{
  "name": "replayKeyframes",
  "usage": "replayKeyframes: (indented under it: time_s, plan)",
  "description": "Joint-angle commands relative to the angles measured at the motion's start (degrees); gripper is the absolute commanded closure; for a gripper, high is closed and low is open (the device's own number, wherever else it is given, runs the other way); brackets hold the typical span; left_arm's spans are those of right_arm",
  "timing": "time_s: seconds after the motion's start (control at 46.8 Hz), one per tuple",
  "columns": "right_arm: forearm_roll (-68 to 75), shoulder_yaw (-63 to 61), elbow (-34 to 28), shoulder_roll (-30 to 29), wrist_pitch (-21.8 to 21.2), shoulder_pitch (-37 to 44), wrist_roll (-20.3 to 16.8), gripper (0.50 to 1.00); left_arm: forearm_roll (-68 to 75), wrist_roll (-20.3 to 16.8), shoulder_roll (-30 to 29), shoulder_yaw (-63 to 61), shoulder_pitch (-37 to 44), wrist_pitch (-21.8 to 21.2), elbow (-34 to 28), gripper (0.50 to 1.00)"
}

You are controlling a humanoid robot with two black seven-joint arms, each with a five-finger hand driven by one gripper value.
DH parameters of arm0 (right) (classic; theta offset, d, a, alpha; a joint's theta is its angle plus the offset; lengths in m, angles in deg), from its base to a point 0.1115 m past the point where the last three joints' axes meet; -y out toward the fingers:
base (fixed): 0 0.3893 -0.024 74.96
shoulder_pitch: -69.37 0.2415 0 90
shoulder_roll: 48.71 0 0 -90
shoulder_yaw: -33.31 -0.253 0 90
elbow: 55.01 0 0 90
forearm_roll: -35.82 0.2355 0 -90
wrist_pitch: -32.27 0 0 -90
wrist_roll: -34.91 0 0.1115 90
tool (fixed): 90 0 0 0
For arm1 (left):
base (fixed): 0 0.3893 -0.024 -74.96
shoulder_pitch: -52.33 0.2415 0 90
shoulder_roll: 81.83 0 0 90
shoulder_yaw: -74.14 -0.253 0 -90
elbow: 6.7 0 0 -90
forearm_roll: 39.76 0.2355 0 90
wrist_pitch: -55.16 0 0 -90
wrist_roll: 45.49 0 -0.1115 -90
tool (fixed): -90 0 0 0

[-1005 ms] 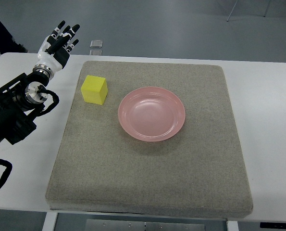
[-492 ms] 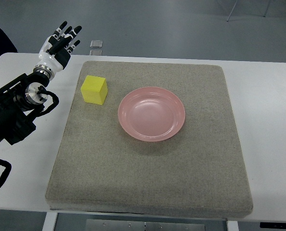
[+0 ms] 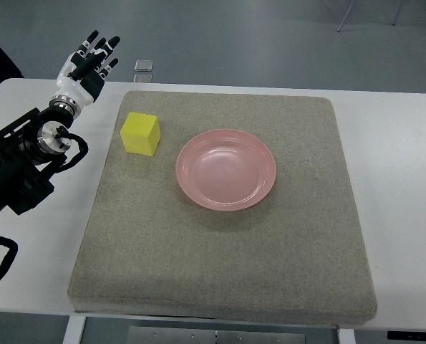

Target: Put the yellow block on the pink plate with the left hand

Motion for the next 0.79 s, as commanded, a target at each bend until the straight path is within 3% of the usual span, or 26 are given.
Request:
replayKeyframes:
  time_s: [0.0, 0.578, 0.77]
  plan:
    - [0.0, 0.0, -0.1, 0.0, 0.0, 0.0, 0.0, 0.576, 0.1, 0.0, 0.0, 0.1, 0.0, 0.9, 0.0, 0.506]
    - [0.0, 0.0, 0.0, 0.0, 0.0, 0.0, 0.0, 0.576, 0.7, 0.2, -1.4, -0.9, 0.2, 2.7, 0.1, 0.514]
    - [0.0, 0.0, 0.0, 0.0, 0.0, 0.0, 0.0, 0.576, 7.8, 0.3, -3.5, -4.9, -0.3, 2.6, 0.4, 0.516]
